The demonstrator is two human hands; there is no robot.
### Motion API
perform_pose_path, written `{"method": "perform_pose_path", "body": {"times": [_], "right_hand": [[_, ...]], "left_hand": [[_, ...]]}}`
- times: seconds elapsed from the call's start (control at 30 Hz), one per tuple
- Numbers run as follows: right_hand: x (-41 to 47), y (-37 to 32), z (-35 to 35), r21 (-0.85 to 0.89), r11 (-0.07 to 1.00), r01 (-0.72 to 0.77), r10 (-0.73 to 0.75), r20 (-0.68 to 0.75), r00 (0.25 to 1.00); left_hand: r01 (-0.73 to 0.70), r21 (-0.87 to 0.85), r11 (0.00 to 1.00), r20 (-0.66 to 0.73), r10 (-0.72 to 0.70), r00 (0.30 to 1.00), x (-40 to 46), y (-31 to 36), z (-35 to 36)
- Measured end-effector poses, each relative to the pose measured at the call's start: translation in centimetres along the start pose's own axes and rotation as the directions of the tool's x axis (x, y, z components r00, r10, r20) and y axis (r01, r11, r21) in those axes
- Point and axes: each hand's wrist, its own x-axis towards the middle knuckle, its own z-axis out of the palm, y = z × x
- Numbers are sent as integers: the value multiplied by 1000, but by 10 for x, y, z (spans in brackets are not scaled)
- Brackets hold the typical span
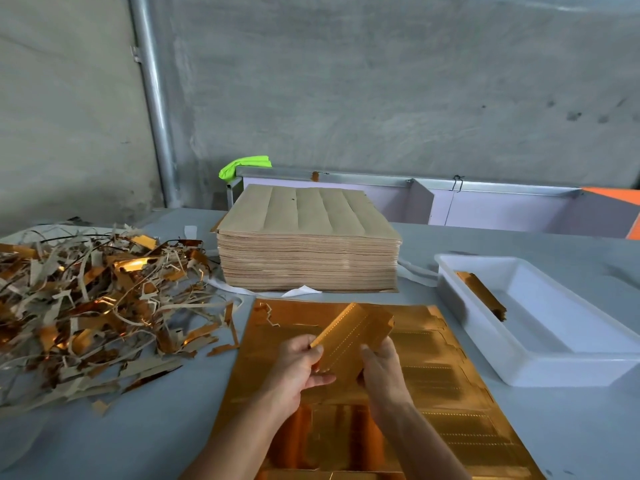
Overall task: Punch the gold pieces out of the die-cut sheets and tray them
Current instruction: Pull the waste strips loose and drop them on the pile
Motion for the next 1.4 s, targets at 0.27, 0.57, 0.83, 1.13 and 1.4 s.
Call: {"method": "perform_pose_path", "body": {"times": [0.27, 0.57, 0.83, 1.13, 1.4], "right_hand": [[7, -17, -31, 53, 999, 11, -4, -136, 991], [23, -52, -76, -180, 979, 92, -116, -126, 985], [65, -84, -138, -230, 968, 101, -161, -259, 952], [122, -101, -211, -174, 985, -2, -85, -490, 867], [170, -88, -246, -284, 951, -125, -73, -596, 800]], "left_hand": [[-27, 110, 994, 51, 21, 998, -2, 15, 31], [-69, 108, 992, -46, 74, 996, 8, 31, 108], [-119, 112, 986, 55, 114, 992, 38, 52, 176], [-320, 466, 825, 137, 290, 947, 93, 41, 258], [-563, 785, 258, 359, 552, 753, 123, 19, 288]]}}
